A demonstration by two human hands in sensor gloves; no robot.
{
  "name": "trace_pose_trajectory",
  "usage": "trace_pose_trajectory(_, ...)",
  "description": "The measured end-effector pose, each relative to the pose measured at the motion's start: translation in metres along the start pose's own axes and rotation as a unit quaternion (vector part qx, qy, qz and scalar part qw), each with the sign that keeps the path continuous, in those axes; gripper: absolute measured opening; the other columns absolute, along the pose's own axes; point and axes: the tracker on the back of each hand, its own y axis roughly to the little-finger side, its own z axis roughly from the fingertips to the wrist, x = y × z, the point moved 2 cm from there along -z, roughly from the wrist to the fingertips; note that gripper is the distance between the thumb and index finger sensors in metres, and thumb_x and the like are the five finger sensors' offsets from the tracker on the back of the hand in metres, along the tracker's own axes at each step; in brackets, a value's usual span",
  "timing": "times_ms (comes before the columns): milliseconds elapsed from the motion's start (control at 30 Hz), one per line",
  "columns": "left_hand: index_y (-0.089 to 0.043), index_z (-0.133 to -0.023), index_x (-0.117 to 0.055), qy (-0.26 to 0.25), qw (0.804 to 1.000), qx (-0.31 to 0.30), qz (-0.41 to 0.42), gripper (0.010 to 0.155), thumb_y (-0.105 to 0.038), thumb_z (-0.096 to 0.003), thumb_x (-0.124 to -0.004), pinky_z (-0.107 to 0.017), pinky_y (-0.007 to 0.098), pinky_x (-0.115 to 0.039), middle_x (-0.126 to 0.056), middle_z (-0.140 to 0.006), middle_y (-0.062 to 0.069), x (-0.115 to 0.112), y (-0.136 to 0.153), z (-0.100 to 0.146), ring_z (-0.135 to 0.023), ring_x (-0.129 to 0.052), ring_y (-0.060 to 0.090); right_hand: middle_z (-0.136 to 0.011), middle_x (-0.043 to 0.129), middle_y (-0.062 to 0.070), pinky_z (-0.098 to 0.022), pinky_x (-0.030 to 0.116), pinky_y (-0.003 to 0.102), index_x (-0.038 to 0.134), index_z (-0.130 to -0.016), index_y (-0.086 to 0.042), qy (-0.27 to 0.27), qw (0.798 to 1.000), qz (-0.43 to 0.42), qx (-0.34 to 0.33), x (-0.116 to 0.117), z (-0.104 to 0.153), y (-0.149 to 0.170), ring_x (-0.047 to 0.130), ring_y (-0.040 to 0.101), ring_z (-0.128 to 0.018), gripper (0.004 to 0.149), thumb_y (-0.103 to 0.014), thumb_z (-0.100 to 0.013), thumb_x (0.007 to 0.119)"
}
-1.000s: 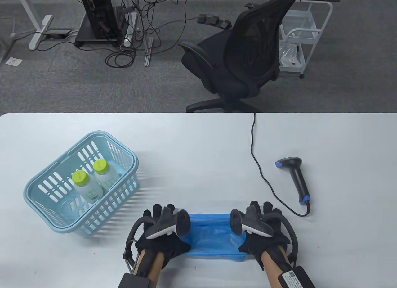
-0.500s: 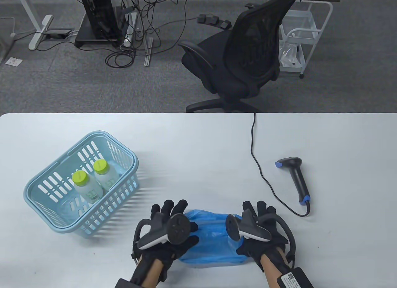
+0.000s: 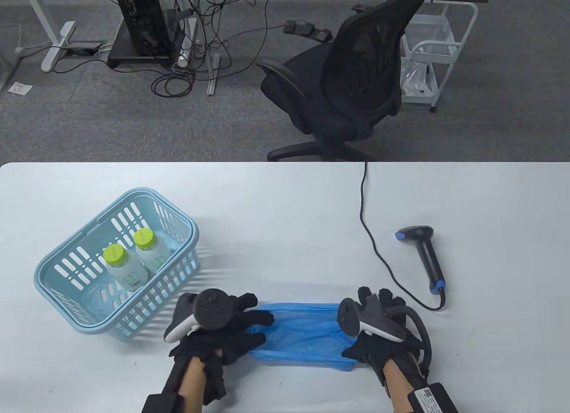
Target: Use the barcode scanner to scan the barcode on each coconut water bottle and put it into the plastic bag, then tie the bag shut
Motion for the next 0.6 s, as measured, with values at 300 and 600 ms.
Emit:
trace_pose_trajectory(300, -0.038, -0.106, -0.078, -0.084, 0.982, -0.104, -0.136, 0.044, -0.046, -0.0633, -0.085, -0.073, 0.079, -0.019, -0.033, -0.132, 0.01, 0.009, -0.074, 0.02, -0.115, -0.021, 0.054, -0.122, 0.017, 0.018, -0.071, 0.03, 0.078, 0.048, -0.106, -0.041, 0.007, 0.999, 0.035, -0.009, -0.003, 0.001, -0.01, 0.024, 0.063, -0.105, 0.082, -0.062, -0.038, 0.089)
trace_pose_trajectory(600, -0.042, -0.111, -0.069, 0.053, 0.897, 0.051, -0.435, 0.053, -0.056, -0.0613, -0.081, -0.069, 0.076, -0.007, -0.006, -0.13, 0.008, -0.066, -0.068, -0.034, -0.11, -0.005, 0.055, -0.122, 0.015, 0.019, -0.07, 0.029, 0.078, 0.045, -0.107, -0.04, 0.0, 0.999, 0.036, -0.017, -0.001, 0.001, -0.011, 0.023, 0.064, -0.104, 0.086, -0.064, -0.037, 0.088)
